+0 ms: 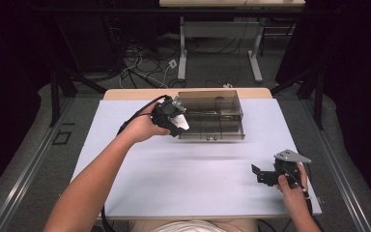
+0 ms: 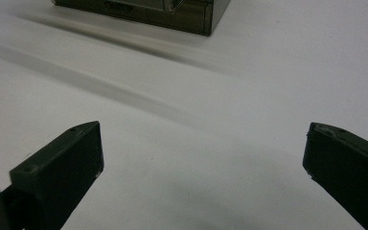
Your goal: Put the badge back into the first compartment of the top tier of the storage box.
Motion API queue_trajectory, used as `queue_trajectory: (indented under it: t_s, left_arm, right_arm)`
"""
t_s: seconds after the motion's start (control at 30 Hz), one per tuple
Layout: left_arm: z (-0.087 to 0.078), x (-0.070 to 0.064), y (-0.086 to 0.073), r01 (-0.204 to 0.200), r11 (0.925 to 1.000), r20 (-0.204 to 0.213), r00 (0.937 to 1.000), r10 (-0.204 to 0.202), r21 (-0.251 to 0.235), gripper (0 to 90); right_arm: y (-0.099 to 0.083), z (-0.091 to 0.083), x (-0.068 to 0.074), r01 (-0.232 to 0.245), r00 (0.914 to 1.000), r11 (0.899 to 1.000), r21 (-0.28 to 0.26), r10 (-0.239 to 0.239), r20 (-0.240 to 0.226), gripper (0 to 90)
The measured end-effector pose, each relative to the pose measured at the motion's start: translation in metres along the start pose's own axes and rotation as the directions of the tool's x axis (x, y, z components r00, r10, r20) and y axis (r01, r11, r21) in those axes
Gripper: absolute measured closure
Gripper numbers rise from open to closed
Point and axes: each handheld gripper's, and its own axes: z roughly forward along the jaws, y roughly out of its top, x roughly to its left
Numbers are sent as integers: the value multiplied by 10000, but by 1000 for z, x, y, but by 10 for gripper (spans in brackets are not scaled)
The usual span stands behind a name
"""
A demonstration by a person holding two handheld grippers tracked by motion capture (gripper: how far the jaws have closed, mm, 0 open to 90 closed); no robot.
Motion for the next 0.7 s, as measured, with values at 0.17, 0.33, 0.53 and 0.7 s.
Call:
queue_trajectory:
  t_s: [0.17, 0.33, 0.53, 0.7]
  left_arm:
    - [3, -1, 4, -97, 10000, 11, 10000, 97, 3, 330]
    - [6, 0, 6, -338, 9994, 16, 9994, 338, 35, 330]
    - [11, 0, 9, -687, 9976, -53, 9976, 688, 96, 330]
    - [14, -1, 13, -912, 9958, -26, 9958, 912, 94, 330]
  right_arm:
    - [0, -1, -1, 0, 10000, 10000, -48, 0, -20, 0]
    - [0, -1, 0, 34, 10000, 10000, -44, -34, -19, 0]
    - [0, 0, 0, 7, 10000, 10000, 7, -7, 11, 0]
    - [0, 0, 0, -1, 10000, 10000, 7, 1, 38, 0]
